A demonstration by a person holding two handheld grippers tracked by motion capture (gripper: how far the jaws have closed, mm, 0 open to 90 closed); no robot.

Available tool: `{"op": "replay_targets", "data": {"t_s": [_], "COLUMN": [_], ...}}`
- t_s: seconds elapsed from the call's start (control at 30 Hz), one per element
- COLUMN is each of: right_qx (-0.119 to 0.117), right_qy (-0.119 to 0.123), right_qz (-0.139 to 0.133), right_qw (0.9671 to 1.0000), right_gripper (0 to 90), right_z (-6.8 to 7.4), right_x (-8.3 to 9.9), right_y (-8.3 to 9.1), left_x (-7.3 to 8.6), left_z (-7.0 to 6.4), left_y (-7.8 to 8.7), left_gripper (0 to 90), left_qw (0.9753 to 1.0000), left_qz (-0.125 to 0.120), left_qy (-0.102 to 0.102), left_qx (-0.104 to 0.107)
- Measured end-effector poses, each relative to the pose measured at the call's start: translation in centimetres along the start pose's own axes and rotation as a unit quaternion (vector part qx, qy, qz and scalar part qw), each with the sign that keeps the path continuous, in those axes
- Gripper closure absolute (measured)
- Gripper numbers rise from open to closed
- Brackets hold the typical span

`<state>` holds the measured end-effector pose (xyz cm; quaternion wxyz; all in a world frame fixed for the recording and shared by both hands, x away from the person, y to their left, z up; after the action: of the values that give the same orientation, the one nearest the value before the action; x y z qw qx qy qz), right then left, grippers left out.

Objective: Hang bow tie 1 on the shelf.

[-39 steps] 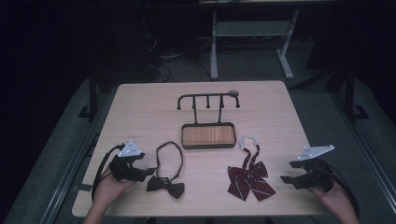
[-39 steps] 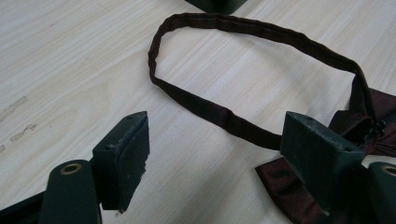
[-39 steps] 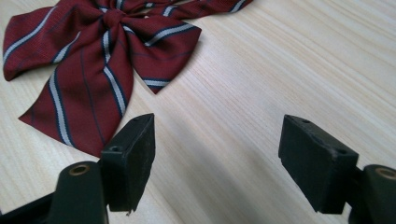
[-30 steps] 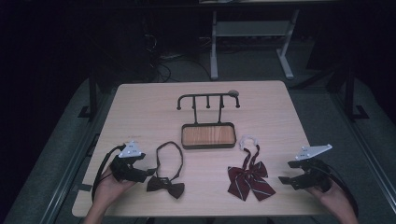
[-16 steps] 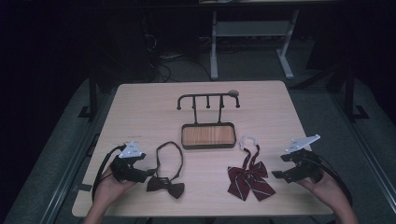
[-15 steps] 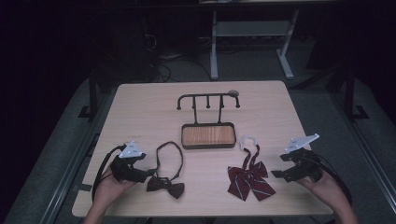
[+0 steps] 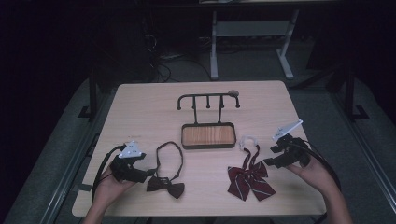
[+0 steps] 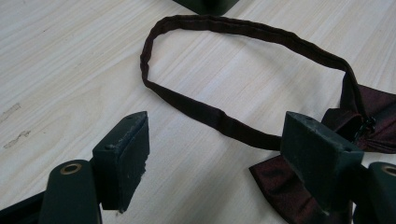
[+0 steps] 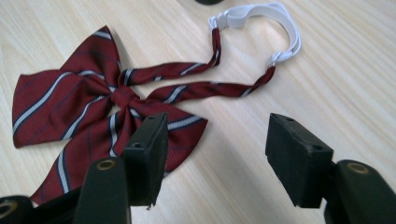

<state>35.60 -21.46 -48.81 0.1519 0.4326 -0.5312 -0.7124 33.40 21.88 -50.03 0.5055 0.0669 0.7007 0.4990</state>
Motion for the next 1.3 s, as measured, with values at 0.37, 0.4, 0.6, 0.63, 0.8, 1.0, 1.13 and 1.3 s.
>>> {"op": "replay_targets", "data": {"t_s": [0.37, 0.4, 0.6, 0.63, 0.8, 1.0, 1.13, 1.3], "right_qx": [0.003, 0.002, 0.003, 0.006, 0.007, 0.004, 0.005, 0.012], "right_qy": [0.008, 0.01, 0.007, 0.008, 0.011, 0.004, 0.0, -0.016], "right_qz": [0.014, 0.018, 0.026, 0.03, 0.035, 0.043, 0.056, 0.078], "right_qw": [0.9999, 0.9998, 0.9996, 0.9995, 0.9993, 0.9991, 0.9984, 0.9967], "right_gripper": [44.0, 44.7, 45.8, 46.1, 47.1, 49.0, 49.6, 52.0], "right_z": [-0.6, -0.6, -0.8, -0.9, -1.1, -1.7, -1.9, -2.7], "right_x": [-2.0, -2.3, -3.2, -3.3, -3.7, -4.7, -4.8, -4.8], "right_y": [-0.6, -0.8, -1.2, -1.3, -1.6, -2.3, -2.8, -3.6], "left_x": [-0.1, -0.1, -0.4, -0.4, -0.6, -0.4, -0.4, -0.5], "left_z": [0.0, 0.0, -0.3, -0.3, -0.4, -0.1, 0.0, 0.0], "left_y": [0.1, 0.1, 0.3, 0.3, 0.3, 0.3, 0.3, 0.4], "left_gripper": [24.3, 24.3, 24.3, 24.3, 24.3, 24.3, 24.3, 24.3], "left_qw": [1.0, 1.0, 0.9999, 0.9999, 0.9997, 0.9999, 0.9999, 0.9998], "left_qz": [-0.001, -0.001, -0.01, -0.013, -0.019, -0.012, -0.014, -0.018], "left_qy": [-0.004, -0.005, -0.001, 0.001, 0.005, 0.003, 0.002, 0.001], "left_qx": [0.002, 0.003, 0.009, 0.01, 0.011, 0.008, 0.008, 0.003]}}
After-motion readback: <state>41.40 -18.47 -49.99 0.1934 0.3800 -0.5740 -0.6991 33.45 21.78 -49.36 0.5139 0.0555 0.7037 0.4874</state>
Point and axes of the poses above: each handheld gripper's, and its own axes: y roughly backward along the jaws, x roughly out of its underside, z roughly to its left, the point moved 9 cm from there along -y, roughly forward along the jaws, and after that the axes turned 3 degrees about z, right-handed, at the moved point
